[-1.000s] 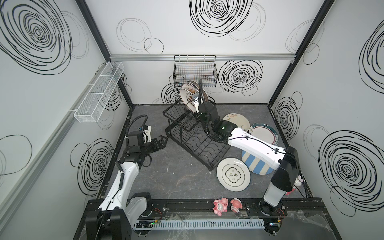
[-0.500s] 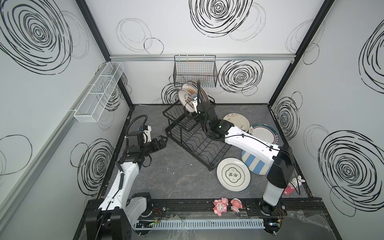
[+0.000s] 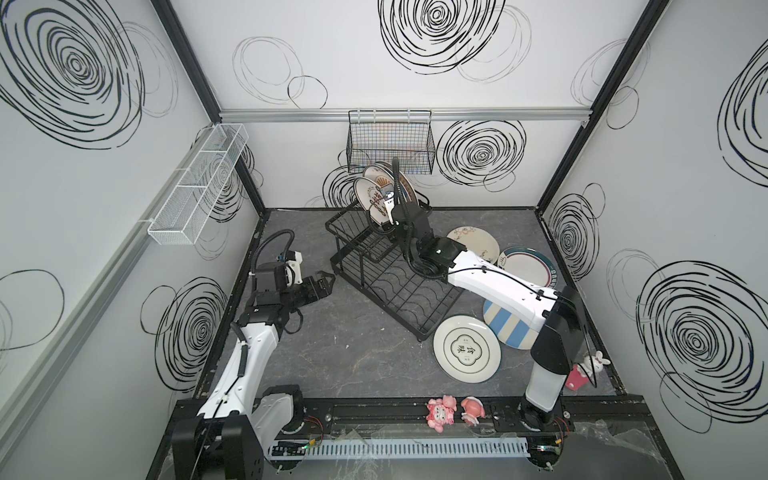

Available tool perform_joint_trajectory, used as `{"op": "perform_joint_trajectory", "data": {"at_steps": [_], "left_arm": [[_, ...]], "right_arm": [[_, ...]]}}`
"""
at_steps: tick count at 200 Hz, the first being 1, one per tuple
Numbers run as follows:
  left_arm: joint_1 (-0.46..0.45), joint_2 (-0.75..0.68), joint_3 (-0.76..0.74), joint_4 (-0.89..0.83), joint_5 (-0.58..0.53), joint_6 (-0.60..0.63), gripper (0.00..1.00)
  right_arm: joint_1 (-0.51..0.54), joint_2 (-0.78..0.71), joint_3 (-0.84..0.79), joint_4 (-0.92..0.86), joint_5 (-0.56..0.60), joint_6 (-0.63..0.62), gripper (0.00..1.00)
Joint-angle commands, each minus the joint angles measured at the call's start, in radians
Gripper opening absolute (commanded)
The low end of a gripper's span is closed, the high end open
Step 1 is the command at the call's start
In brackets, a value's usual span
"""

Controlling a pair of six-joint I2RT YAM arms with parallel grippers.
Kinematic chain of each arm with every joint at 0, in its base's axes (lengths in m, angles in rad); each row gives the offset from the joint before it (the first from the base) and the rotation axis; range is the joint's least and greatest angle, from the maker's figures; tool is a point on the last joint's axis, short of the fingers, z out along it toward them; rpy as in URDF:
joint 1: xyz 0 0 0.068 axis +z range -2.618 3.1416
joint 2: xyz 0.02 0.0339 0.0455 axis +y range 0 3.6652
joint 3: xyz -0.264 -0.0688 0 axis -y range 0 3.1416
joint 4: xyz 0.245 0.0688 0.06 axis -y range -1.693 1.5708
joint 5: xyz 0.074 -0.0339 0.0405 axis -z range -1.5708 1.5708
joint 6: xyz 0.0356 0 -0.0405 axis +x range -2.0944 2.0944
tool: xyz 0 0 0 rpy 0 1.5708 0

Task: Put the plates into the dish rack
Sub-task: 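Press the plate down into the slot and open the right gripper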

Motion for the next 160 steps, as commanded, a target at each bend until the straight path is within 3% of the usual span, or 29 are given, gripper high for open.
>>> {"op": "perform_joint_trajectory", "data": {"at_steps": [1,160], "left_arm": [[0.012,0.004,-0.012,0.043,0.021,0.013,0.96],[0.017,0.006,-0.015,0.048,0.036,0.01,0.96]], "right_arm": [[-0.006,-0.078,0.023,0.042,0.102,0.012,0.0],[0.001,-0.011,0.058,0.04,0.109,0.012,0.0]]}}
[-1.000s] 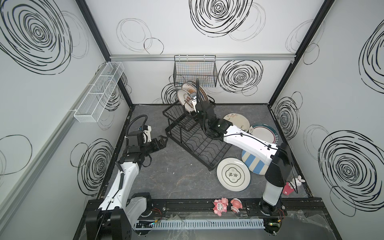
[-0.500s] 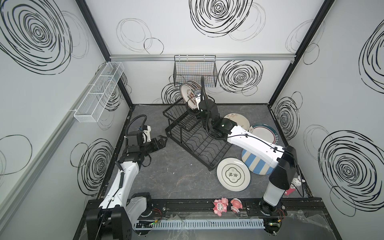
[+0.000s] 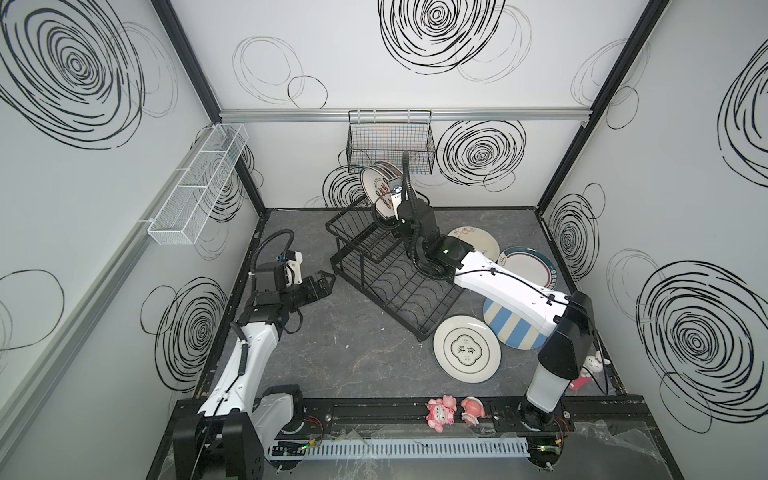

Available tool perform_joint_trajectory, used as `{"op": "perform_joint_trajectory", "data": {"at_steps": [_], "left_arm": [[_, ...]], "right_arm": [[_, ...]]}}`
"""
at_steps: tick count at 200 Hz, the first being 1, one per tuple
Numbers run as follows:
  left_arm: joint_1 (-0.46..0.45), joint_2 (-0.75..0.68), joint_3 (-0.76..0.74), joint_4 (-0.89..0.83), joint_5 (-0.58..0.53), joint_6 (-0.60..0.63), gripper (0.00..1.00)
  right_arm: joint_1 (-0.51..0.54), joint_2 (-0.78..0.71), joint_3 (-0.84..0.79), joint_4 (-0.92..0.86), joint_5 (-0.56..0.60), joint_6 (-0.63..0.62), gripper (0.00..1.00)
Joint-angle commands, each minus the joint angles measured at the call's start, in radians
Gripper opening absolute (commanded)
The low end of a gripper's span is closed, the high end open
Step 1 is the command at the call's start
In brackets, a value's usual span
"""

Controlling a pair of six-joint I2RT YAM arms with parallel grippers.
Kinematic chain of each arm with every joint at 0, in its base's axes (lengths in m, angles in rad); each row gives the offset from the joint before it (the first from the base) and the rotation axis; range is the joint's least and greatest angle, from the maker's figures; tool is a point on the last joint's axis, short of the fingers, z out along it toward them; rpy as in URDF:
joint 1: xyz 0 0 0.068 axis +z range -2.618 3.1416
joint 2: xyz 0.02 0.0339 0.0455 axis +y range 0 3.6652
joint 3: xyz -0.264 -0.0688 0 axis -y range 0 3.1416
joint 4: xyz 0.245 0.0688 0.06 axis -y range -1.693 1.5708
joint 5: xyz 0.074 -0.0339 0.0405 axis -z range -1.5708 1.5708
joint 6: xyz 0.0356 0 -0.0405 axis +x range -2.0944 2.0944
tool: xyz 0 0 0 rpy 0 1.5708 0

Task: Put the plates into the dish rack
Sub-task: 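Press the plate down into the slot and open the right gripper, then raise the right gripper up and away from the rack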

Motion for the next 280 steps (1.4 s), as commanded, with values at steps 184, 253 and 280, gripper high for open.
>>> {"op": "perform_joint_trajectory", "data": {"at_steps": [184,253,280], "left_arm": [[0.012,-0.014,-0.015,0.043,0.025,0.007,0.96],[0.012,-0.028,-0.013,0.038,0.014,0.01,0.96],[0.014,-0.03,-0.011,0.04,0.018,0.01,0.96]], "right_arm": [[-0.001,0.087,0.094,0.0,0.02,0.012,0.15],[0.003,0.017,0.141,-0.108,-0.062,0.047,0.47],[0.008,-0.014,0.162,-0.157,-0.058,0.053,0.58]]}}
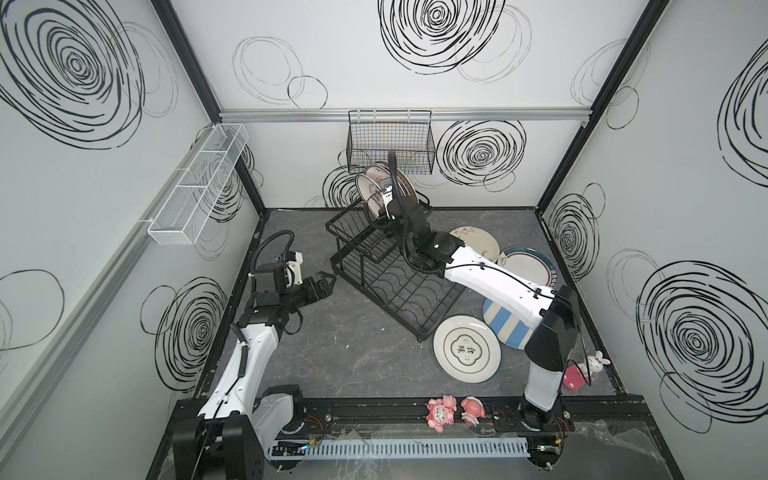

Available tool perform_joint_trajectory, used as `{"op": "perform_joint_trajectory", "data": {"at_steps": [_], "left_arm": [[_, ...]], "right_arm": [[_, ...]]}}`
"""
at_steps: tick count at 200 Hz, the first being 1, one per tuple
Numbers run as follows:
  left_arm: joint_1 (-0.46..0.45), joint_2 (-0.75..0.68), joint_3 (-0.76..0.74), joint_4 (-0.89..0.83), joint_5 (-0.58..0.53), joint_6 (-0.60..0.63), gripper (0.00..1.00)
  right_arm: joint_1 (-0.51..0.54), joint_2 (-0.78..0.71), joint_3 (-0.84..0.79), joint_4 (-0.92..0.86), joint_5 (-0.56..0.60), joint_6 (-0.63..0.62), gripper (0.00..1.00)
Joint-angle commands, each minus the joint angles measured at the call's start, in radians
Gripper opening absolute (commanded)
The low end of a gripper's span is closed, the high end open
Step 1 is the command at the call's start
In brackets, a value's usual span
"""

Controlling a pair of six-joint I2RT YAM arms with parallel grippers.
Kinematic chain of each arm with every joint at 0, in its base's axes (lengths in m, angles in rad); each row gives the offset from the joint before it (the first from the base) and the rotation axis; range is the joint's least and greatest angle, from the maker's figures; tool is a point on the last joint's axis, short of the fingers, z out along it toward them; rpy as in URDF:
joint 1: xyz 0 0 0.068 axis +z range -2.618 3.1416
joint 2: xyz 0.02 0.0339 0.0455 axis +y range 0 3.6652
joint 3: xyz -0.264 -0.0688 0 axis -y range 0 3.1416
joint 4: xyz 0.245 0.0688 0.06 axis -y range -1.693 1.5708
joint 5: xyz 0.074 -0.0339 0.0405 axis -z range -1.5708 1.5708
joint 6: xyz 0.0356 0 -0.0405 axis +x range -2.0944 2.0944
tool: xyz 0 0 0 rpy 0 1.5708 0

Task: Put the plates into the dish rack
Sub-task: 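Raise the right gripper up and away from the rack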

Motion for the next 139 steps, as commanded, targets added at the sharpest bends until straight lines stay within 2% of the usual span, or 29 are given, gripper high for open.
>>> {"op": "perform_joint_trajectory", "data": {"at_steps": [1,20,50,71,90,113,139], "left_arm": [[0.013,-0.017,-0.004,0.034,0.007,0.009,0.96],[0.015,-0.02,-0.004,0.034,0.007,0.009,0.96],[0.016,-0.031,-0.006,0.035,0.008,0.009,0.96],[0.02,-0.032,-0.004,0.038,0.008,0.009,0.96],[0.035,-0.03,-0.003,0.042,0.014,0.005,0.96],[0.05,-0.029,-0.003,0.046,0.017,0.002,0.96],[0.053,-0.027,-0.001,0.042,0.012,0.005,0.96]], "right_arm": [[0.002,-0.081,0.05,-0.064,0.005,0.017,0.59],[0.005,-0.124,0.048,-0.094,-0.034,0.035,0.62],[0.007,-0.255,-0.046,-0.132,-0.223,0.068,0.69],[0.011,-0.396,-0.213,-0.118,-0.375,0.093,0.74],[0.033,-0.527,-0.384,-0.085,-0.466,0.131,0.75],[0.095,-0.634,-0.594,-0.037,-0.497,0.157,0.79],[0.142,-0.626,-0.757,-0.031,-0.549,0.161,0.81]]}}
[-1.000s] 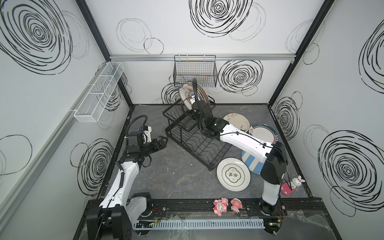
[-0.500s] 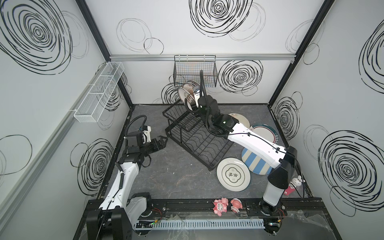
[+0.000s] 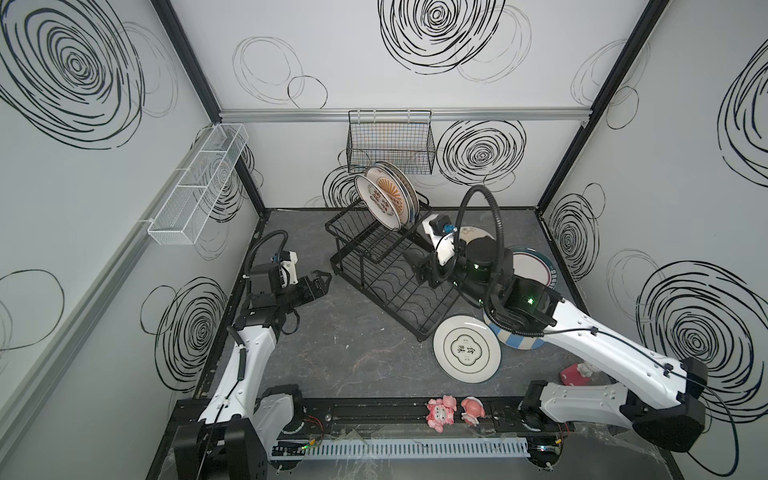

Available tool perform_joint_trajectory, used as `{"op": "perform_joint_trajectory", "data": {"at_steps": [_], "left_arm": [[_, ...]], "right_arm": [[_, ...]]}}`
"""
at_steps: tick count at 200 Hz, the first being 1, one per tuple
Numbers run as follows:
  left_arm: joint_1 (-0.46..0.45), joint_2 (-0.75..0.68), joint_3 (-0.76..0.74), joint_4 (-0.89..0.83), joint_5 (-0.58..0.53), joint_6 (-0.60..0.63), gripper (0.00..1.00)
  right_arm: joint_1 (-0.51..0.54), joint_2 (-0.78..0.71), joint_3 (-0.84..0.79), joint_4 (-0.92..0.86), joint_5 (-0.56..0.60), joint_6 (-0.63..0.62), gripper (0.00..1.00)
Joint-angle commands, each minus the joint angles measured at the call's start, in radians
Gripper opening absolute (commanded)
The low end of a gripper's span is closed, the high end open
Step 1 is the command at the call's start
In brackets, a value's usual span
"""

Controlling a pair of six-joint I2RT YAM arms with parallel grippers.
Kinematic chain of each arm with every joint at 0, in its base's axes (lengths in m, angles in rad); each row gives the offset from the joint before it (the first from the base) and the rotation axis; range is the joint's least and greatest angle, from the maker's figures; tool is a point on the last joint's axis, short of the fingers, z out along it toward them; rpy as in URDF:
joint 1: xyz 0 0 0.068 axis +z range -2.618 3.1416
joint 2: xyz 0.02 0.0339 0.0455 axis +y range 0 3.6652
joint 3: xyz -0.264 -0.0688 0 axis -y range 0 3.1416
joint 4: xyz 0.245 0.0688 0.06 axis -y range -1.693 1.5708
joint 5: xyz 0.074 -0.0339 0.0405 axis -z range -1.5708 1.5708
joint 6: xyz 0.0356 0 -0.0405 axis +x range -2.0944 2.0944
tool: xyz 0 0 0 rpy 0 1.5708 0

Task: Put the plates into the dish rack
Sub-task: 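Raise the right gripper up and away from the rack, then lower the right gripper toward the cartoon-face plate beside the rack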

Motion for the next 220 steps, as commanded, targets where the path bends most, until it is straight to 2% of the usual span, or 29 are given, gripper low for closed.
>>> {"op": "perform_joint_trajectory", "data": {"at_steps": [1,35,45,67,98,138,164,191,220], "left_arm": [[0.01,-0.012,-0.001,0.041,0.008,0.006,0.96],[0.01,-0.022,-0.005,0.038,0.0,0.007,0.96],[0.009,-0.022,-0.006,0.037,-0.004,0.006,0.96],[0.01,-0.018,-0.003,0.034,-0.006,0.008,0.96],[0.01,-0.017,-0.004,0.032,-0.009,0.009,0.96],[0.011,-0.019,-0.001,0.028,-0.012,0.01,0.96],[0.011,-0.021,-0.003,0.03,-0.012,0.011,0.96],[0.011,-0.016,-0.001,0.03,-0.011,0.011,0.96],[0.013,-0.017,-0.001,0.028,-0.011,0.01,0.96]], "right_arm": [[0.037,0.036,-0.142,0.014,-0.101,0.03,0.81],[0.039,0.095,-0.33,0.156,-0.144,0.062,0.82],[0.04,0.139,-0.347,0.177,-0.122,0.057,0.82],[0.031,0.248,-0.315,0.174,-0.092,0.061,0.81],[0.011,0.397,-0.22,0.113,-0.123,0.043,0.8],[-0.006,0.499,-0.185,0.147,-0.117,0.038,0.77],[-0.026,0.545,-0.174,0.166,-0.131,0.036,0.69],[-0.026,0.577,-0.16,0.187,-0.131,0.027,0.51],[-0.022,0.608,-0.138,0.181,-0.128,0.024,0.38]]}}
